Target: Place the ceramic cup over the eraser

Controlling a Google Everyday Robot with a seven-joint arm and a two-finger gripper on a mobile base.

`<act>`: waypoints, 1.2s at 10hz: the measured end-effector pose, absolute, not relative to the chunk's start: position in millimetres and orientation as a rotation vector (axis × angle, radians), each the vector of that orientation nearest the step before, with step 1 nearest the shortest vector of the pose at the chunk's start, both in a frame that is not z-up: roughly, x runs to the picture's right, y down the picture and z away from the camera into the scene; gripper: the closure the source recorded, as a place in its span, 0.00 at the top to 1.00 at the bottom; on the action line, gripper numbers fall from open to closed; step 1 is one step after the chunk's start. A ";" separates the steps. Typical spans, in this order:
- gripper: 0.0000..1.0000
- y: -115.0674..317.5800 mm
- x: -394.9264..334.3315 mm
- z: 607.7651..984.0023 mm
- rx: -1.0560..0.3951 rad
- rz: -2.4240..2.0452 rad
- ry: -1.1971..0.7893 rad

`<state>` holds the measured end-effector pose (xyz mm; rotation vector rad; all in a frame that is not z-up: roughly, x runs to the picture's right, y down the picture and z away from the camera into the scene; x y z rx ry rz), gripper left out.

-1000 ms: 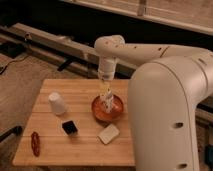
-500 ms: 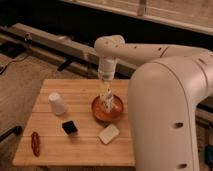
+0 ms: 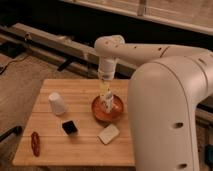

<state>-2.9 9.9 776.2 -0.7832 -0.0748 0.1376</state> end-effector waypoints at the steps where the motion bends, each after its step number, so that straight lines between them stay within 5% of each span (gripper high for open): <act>1: 0.80 9.9 -2.9 776.1 -0.783 0.138 -0.075; 5: 0.80 5.7 -12.1 778.6 -0.783 0.110 -0.086; 12: 0.80 31.9 -161.0 766.2 -0.789 -0.133 -0.233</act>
